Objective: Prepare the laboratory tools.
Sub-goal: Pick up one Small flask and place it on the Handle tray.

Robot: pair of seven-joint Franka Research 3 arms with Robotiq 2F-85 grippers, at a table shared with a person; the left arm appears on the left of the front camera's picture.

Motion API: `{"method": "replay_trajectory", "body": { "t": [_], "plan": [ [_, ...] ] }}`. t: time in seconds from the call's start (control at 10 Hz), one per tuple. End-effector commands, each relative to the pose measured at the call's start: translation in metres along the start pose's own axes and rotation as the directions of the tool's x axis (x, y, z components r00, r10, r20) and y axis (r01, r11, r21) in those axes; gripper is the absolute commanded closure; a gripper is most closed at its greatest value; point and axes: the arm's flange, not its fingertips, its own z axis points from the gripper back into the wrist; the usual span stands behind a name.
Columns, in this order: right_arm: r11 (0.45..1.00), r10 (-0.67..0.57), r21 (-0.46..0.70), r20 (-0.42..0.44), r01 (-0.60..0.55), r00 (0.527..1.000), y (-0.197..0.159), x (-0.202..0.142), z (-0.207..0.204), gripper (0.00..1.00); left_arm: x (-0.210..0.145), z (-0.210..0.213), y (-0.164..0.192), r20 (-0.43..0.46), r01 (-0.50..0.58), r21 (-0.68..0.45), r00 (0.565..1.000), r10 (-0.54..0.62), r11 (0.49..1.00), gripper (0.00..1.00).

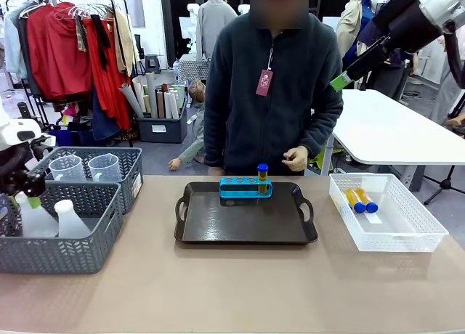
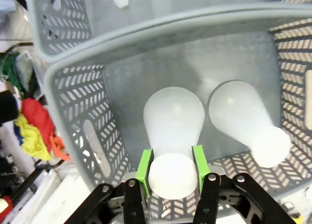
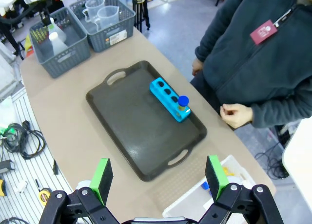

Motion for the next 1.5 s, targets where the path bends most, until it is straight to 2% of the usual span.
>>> {"method": "replay_trajectory", "body": {
  "t": [0.0, 0.4, 0.7, 0.9, 1.1, 1.2, 1.4],
  "plan": [
    [1.0, 0.002, 0.0, 0.002, -0.002, 1.0, 0.001, 0.0, 0.001, 0.0, 0.004, 0.042, -0.016, 0.015, 0.0, 0.005, 1.0, 0.0, 1.0, 1.0],
    [1.0, 0.002, 0.0, 0.002, -0.002, 1.0, 0.001, 0.0, 0.001, 0.0, 0.015, 0.141, -0.045, 0.081, 0.069, 0.085, 0.994, -0.076, 0.994, 1.0],
    [1.0, 0.002, 0.0, 0.002, -0.002, 1.0, 0.001, 0.0, 0.001, 0.0, 0.031, 0.21, -0.083, 0.165, 0.17, 0.112, 0.968, -0.187, 0.979, 1.0],
    [1.0, 0.002, 0.0, 0.002, -0.002, 1.0, 0.001, 0.0, 0.001, 0.0, 0.039, 0.25, -0.106, 0.188, 0.205, 0.149, 0.954, -0.232, 0.967, 1.0],
    [1.0, 0.002, 0.0, 0.002, -0.002, 1.0, 0.001, 0.0, 0.001, 0.0, 0.038, 0.271, -0.12, 0.179, 0.231, 0.185, 0.948, -0.264, 0.955, 1.0],
    [1.0, 0.002, 0.0, 0.002, -0.002, 1.0, 0.001, 0.0, 0.001, 0.0, 0.036, 0.28, -0.122, 0.201, 0.256, 0.146, 0.938, -0.282, 0.956, 1.0],
    [1.0, 0.002, 0.0, 0.002, -0.002, 1.0, 0.001, 0.0, 0.001, 0.0, 0.034, 0.267, -0.123, 0.204, 0.232, 0.154, 0.944, -0.26, 0.961, 1.0]
  ]
}}
